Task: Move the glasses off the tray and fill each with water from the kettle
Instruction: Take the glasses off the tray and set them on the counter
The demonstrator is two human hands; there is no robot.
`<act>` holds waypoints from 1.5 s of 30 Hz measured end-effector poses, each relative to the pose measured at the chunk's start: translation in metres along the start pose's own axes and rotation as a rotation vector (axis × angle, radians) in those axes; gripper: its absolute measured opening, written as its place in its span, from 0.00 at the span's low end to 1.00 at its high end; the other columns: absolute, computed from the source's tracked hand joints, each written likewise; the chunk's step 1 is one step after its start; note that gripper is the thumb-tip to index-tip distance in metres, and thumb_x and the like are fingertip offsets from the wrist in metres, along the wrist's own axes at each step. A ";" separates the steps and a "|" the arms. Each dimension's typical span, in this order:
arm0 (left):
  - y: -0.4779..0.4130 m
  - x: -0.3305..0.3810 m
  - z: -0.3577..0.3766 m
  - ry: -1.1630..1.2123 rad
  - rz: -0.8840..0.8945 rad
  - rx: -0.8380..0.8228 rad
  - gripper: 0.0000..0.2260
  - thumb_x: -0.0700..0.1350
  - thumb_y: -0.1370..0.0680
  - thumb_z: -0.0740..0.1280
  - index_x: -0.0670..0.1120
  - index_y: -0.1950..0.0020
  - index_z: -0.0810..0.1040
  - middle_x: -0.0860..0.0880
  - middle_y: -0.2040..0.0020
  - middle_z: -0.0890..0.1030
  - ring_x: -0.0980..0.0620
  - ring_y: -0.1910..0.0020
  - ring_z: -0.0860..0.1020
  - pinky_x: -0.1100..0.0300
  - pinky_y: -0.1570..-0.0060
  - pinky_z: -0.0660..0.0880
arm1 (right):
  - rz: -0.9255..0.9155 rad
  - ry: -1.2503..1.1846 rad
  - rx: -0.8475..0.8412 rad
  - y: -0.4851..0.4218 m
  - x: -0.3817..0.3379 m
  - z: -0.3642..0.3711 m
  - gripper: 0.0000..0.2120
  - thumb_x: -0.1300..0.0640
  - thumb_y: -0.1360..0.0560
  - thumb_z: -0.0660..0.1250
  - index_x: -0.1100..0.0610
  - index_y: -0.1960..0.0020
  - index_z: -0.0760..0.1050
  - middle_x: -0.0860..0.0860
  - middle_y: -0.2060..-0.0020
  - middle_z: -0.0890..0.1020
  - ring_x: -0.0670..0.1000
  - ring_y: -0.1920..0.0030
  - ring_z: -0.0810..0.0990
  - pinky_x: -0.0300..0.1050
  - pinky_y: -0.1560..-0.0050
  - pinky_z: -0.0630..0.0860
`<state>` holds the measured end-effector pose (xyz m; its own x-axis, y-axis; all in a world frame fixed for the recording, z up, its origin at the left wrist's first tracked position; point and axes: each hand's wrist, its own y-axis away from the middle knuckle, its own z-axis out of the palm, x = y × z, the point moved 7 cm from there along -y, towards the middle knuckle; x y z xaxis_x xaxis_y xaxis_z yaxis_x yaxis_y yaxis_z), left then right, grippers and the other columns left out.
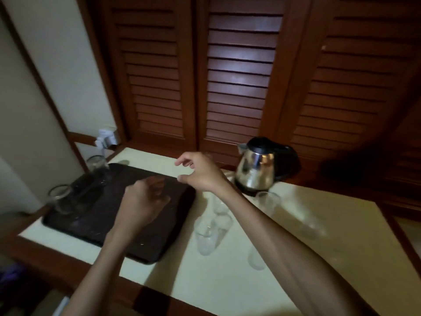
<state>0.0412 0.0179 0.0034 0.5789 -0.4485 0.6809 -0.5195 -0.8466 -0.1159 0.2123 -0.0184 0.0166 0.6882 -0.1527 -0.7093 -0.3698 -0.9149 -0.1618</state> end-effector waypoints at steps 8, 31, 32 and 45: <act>-0.052 -0.129 -0.106 -0.549 -0.268 0.097 0.26 0.57 0.27 0.74 0.55 0.30 0.76 0.41 0.39 0.82 0.35 0.39 0.79 0.45 0.47 0.79 | 0.041 -0.043 -0.208 -0.127 -0.079 0.153 0.21 0.60 0.31 0.80 0.54 0.39 0.81 0.56 0.42 0.84 0.55 0.41 0.82 0.41 0.46 0.74; -0.125 -0.229 -0.177 -0.552 -0.380 -0.246 0.24 0.56 0.26 0.75 0.51 0.31 0.79 0.47 0.33 0.80 0.45 0.35 0.77 0.53 0.43 0.75 | 0.062 0.147 -0.230 -0.206 -0.107 0.270 0.28 0.59 0.25 0.75 0.57 0.28 0.71 0.57 0.29 0.65 0.60 0.31 0.74 0.50 0.29 0.72; -0.124 -0.228 -0.181 -0.505 -0.380 -0.227 0.23 0.55 0.25 0.74 0.49 0.31 0.80 0.46 0.33 0.80 0.44 0.34 0.77 0.52 0.41 0.74 | 0.085 0.142 -0.253 -0.205 -0.104 0.269 0.28 0.58 0.25 0.74 0.58 0.27 0.70 0.58 0.29 0.65 0.61 0.31 0.74 0.51 0.29 0.73; -0.075 -0.263 -0.126 1.321 -0.700 -0.120 0.24 0.50 0.26 0.75 0.37 0.36 0.80 0.36 0.38 0.83 0.45 0.48 0.85 0.54 0.53 0.85 | 0.553 -1.346 0.043 -0.177 -0.060 0.198 0.18 0.64 0.23 0.73 0.61 0.35 0.75 0.59 0.34 0.78 0.60 0.34 0.79 0.51 0.45 0.83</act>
<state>-0.1512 0.2353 -0.0760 -0.2098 0.6566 0.7245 -0.4696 -0.7175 0.5144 0.1128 0.2264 -0.0478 -0.6309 0.0059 -0.7758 -0.4226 -0.8412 0.3373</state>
